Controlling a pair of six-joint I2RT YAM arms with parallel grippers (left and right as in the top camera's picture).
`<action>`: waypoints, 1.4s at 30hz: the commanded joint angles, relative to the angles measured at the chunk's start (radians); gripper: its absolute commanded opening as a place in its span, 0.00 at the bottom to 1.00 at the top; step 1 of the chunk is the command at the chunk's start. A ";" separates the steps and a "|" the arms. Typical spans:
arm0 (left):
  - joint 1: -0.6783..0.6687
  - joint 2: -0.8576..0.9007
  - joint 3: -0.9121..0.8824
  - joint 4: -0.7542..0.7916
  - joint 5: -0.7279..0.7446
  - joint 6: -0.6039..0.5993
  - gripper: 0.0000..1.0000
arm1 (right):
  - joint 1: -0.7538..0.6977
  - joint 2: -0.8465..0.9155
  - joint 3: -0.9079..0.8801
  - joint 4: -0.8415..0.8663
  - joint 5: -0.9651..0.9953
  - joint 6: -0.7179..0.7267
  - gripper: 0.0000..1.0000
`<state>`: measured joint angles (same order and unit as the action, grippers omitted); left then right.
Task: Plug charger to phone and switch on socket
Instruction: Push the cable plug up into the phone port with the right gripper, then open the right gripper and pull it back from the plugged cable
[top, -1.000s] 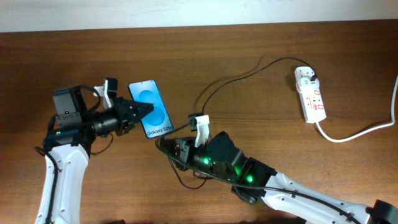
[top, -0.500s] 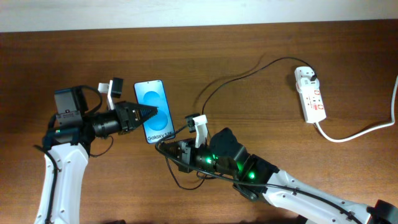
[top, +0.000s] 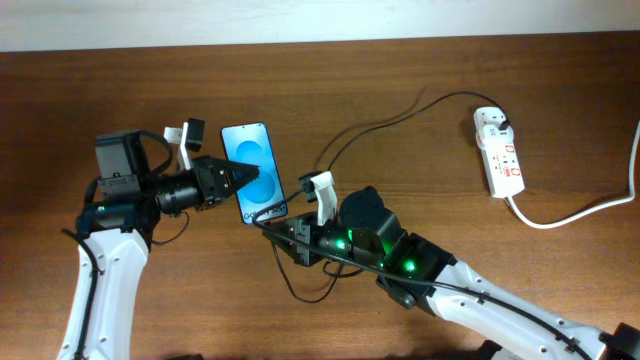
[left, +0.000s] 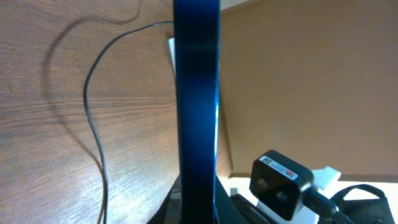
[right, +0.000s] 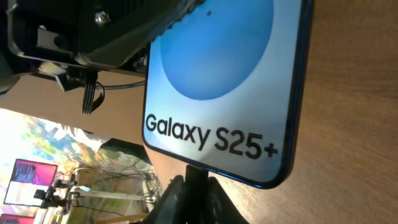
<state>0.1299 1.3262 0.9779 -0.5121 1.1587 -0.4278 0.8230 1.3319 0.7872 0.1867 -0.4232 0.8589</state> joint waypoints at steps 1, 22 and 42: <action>-0.007 -0.006 -0.017 0.016 -0.061 -0.006 0.00 | -0.025 -0.001 0.045 -0.013 0.040 -0.018 0.19; -0.045 -0.006 -0.017 0.129 -0.082 -0.133 0.00 | 0.002 0.039 0.044 -0.084 0.095 -0.167 0.04; -0.062 -0.006 -0.017 0.138 -0.186 -0.071 0.00 | -0.025 0.006 0.060 -0.092 -0.074 -0.199 0.36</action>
<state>0.0719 1.3262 0.9611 -0.3801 1.0237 -0.5064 0.8032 1.3739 0.8230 0.1127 -0.4671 0.6983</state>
